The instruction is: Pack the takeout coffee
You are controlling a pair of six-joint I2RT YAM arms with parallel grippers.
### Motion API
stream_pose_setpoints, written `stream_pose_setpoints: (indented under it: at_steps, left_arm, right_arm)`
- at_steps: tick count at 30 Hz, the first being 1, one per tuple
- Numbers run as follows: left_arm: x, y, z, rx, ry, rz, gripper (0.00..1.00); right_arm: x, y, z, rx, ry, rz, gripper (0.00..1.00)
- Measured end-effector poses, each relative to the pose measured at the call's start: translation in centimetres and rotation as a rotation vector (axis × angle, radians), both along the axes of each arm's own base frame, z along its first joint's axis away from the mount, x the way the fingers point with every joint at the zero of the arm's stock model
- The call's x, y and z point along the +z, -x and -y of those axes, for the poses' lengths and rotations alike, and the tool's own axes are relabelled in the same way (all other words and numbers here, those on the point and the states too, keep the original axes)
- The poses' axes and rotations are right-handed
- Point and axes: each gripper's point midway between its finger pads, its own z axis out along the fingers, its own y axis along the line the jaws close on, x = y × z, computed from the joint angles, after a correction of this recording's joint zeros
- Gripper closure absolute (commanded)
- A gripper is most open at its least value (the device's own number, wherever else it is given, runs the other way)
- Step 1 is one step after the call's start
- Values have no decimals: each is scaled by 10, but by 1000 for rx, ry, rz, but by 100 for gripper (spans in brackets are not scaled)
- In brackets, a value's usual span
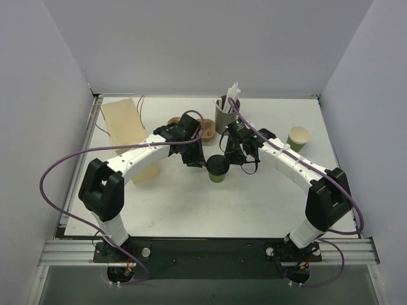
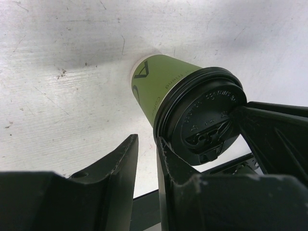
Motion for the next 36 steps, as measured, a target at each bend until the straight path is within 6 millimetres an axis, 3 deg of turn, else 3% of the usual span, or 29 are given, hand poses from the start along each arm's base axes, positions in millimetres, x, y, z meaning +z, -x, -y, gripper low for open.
stream_pose_setpoints:
  at_steps: [23,36]
  left_arm:
    - [-4,2,10,-3,32,14,73]
    - [-13,1,17,-7,-39,80,73]
  right_arm:
    - [-1,1,3,-14,8,4,77]
    - [-3,4,8,-49,7,27,77]
